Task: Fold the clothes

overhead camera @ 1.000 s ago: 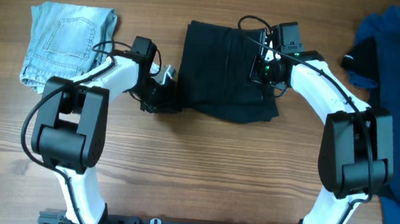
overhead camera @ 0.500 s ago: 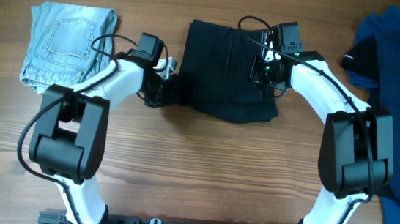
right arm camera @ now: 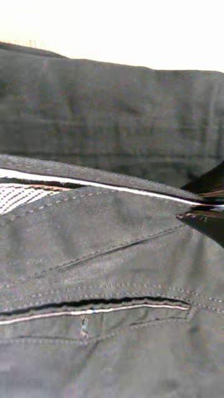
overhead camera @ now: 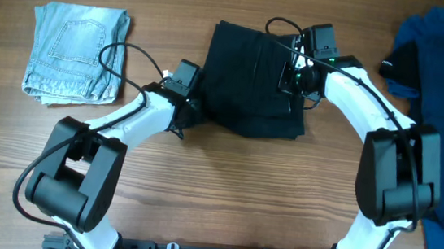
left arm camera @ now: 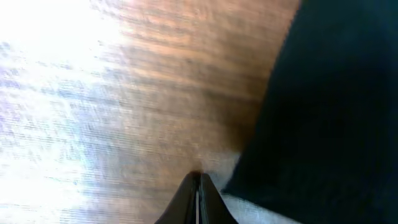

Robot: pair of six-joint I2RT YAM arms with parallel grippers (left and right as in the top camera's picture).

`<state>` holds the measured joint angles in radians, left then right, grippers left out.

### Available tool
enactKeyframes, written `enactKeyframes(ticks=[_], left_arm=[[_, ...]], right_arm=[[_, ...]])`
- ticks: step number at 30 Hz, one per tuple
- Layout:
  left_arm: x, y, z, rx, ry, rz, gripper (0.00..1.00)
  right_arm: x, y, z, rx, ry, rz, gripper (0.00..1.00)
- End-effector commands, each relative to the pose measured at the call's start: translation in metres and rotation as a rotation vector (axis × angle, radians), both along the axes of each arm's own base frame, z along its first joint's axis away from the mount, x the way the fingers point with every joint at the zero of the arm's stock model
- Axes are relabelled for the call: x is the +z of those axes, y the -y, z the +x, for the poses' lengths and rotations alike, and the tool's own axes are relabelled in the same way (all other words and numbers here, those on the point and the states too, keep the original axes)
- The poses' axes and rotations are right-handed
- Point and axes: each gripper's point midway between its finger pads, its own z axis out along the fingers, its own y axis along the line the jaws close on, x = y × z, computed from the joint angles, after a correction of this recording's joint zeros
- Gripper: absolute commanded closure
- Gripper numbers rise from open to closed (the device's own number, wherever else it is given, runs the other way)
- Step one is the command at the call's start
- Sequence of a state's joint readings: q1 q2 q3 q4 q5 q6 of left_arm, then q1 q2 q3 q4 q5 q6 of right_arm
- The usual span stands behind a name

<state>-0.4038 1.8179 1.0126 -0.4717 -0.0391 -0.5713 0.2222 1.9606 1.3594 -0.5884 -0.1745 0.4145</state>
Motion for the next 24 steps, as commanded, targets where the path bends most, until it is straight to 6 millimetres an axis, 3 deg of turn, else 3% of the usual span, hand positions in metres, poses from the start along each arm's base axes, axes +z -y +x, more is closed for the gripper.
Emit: enactKeyframes(ticks=[1,4,6,7,10,12,14,17,21,24], left_arm=[[-0.006,-0.021,0.003,0.103,0.015,0.067,0.96],[-0.009,-0.024,0.001,0.113,0.012,0.076,0.96],[-0.005,-0.012,0.001,0.084,0.011,0.019,0.96],[0.005,-0.004,0.001,0.071,0.019,-0.03,0.96],[0.069,0.034,0.007,-0.007,0.128,-0.272,0.96],[0.08,0.047,0.005,-0.039,0.144,-0.322,0.96],[0.077,0.07,-0.002,-0.1,0.137,-0.351,0.96],[0.059,0.125,-0.01,-0.178,0.15,-0.396,0.96],[0.02,0.137,-0.012,-0.1,0.082,-0.397,0.96],[0.008,0.128,-0.006,-0.059,0.093,-0.345,0.96]], right_arm=[[0.017,0.008,0.001,-0.002,0.028,-0.028,0.96],[0.015,0.008,-0.006,0.003,-0.001,-0.028,0.96],[0.015,0.007,-0.004,0.004,0.005,-0.023,0.96],[0.016,0.006,-0.004,0.008,0.004,-0.016,0.96],[0.018,-0.001,-0.004,0.02,0.007,0.022,0.96],[0.018,-0.001,-0.003,0.02,0.01,0.023,0.96],[0.018,-0.001,-0.003,0.02,0.011,0.023,0.96],[0.019,-0.001,-0.001,0.017,0.017,0.026,0.96],[0.019,-0.001,-0.001,0.017,0.016,0.025,0.96],[0.019,-0.001,-0.001,0.017,0.018,0.025,0.96]])
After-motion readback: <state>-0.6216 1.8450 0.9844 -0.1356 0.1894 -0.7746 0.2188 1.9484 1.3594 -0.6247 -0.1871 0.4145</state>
